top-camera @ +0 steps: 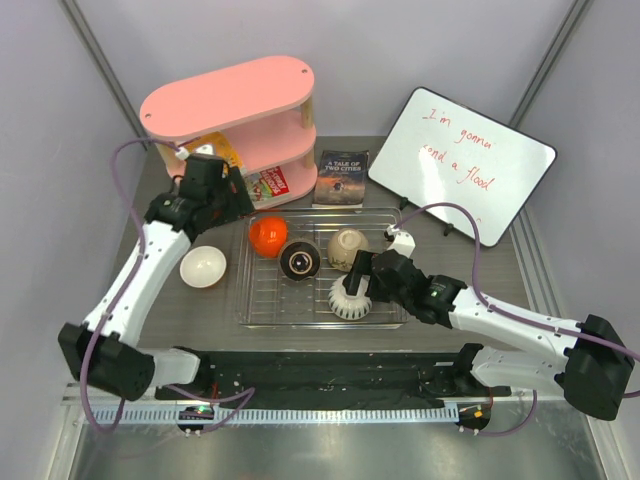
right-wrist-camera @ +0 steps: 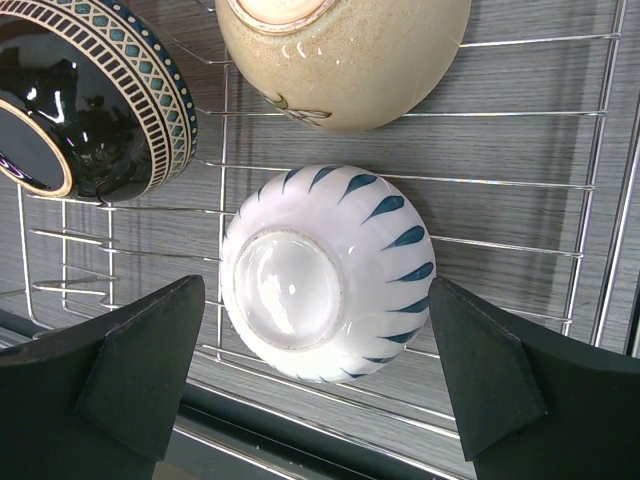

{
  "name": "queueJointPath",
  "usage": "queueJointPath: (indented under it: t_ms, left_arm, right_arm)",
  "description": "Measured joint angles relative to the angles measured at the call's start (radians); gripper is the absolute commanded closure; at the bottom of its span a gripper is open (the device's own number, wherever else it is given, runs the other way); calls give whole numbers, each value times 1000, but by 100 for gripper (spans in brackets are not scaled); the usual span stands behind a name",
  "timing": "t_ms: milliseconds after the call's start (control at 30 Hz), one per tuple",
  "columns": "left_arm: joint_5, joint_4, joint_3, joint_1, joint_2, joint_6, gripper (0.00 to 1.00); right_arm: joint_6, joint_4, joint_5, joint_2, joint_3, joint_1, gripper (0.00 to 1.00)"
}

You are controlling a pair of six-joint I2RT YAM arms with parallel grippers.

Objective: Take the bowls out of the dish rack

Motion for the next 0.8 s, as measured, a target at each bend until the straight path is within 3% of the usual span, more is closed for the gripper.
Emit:
queueJointPath:
  t_ms: [333, 800]
  left_arm:
    - [-240, -141, 201, -262, 360, 96, 19]
    - [-443, -196, 255, -396, 546, 139, 14]
  right_arm:
    - [-1, -1, 1, -9, 0, 0, 0]
    - [-4, -2, 1, -29, -24, -20, 0]
